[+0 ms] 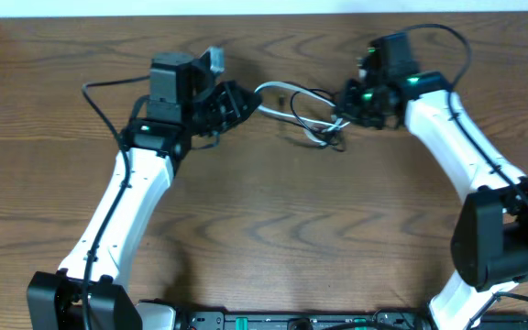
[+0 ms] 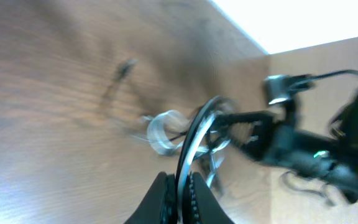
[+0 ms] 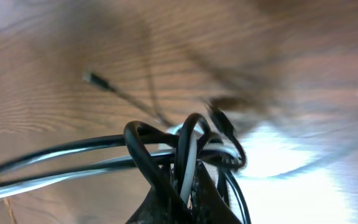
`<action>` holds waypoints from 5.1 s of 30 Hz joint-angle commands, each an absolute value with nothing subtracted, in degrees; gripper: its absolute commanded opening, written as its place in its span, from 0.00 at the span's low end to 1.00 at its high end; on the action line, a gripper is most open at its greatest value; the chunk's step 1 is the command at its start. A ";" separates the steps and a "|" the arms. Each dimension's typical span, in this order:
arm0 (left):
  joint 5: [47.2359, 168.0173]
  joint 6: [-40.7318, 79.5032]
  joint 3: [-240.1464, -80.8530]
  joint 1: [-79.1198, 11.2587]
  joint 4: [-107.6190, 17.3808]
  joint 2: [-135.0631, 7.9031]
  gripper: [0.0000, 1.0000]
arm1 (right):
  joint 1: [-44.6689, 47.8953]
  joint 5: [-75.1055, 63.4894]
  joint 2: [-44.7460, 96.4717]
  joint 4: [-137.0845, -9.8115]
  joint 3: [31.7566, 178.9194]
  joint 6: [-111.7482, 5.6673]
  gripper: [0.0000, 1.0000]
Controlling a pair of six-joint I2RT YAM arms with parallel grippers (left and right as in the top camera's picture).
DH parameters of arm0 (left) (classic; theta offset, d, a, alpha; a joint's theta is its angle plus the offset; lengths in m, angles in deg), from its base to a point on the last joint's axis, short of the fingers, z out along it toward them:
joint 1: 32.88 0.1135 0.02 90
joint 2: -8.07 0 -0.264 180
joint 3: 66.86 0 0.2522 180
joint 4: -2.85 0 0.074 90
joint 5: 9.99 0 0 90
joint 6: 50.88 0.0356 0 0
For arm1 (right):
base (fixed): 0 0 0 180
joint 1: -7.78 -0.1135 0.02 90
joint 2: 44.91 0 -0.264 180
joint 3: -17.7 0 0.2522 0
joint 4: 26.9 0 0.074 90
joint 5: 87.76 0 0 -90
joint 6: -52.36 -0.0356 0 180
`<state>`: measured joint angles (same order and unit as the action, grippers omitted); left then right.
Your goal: Untangle cables
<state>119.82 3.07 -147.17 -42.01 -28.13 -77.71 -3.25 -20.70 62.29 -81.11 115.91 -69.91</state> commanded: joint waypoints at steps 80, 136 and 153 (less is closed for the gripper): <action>124.41 -3.27 -147.36 -51.65 -1.15 -82.04 0.07 | 5.14 -39.52 61.92 -88.74 116.80 -58.42 0.72; 127.12 5.36 -153.07 -44.28 -22.90 -77.43 0.08 | 4.44 -47.61 52.15 -85.55 121.26 -34.33 0.79; 134.25 7.03 -153.07 -46.20 -25.68 -77.43 0.15 | -10.42 -29.10 53.74 -76.80 121.24 -40.19 0.08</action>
<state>128.96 5.85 -151.91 -46.23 -25.90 -78.39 -10.46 -43.00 52.71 -77.83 121.39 -29.04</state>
